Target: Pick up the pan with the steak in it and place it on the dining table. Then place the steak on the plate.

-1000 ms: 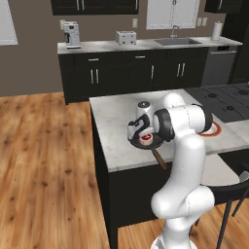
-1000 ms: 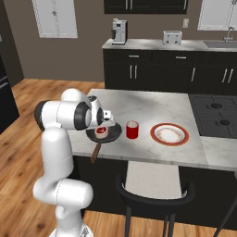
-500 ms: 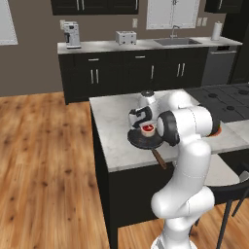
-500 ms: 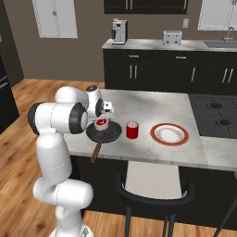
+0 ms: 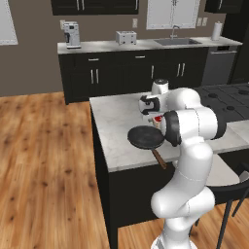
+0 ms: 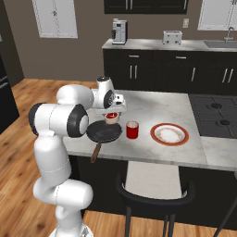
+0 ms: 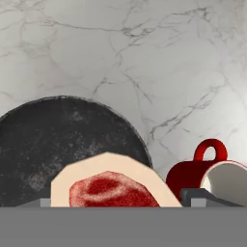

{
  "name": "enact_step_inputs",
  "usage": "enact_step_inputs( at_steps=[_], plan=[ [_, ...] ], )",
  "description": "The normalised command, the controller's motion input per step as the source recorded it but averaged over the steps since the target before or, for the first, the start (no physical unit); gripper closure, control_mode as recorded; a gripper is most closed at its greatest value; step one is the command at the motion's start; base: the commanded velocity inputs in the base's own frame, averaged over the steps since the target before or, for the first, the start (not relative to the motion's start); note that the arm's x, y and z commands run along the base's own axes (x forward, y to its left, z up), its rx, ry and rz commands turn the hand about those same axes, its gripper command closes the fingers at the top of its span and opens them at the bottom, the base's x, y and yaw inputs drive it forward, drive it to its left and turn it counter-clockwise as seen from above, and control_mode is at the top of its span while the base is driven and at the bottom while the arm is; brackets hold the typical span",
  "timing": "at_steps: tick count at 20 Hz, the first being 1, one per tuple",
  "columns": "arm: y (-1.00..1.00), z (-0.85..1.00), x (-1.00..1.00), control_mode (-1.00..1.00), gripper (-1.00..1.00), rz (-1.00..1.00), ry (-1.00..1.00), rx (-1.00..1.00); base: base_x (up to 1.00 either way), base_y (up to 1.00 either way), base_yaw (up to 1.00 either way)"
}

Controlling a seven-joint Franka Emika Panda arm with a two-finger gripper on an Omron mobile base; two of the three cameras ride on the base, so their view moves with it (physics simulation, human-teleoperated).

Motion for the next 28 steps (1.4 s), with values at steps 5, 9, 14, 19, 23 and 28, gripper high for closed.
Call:
enact_step_inputs(
  at_steps=[5,9,14,19,23,28],
  plan=[
    [-0.75,0.47,0.04,-1.00,1.00,-0.02,0.07,0.01,0.00,0.00,0.00],
    [-0.79,0.53,0.01,-1.00,1.00,-0.02,0.04,0.01,0.00,0.00,0.00],
    [-0.79,0.46,0.05,-1.00,1.00,-0.04,0.04,0.01,0.00,0.00,0.00],
    [-0.87,0.02,0.01,-1.00,1.00,0.00,0.00,0.00,0.00,0.00,0.00],
    [-0.85,-0.18,-0.05,-1.00,1.00,0.00,0.00,0.00,0.00,0.00,0.00],
    [-0.51,-0.25,-0.16,-1.00,1.00,0.01,-0.01,-0.01,0.00,0.00,0.00]
  ],
)
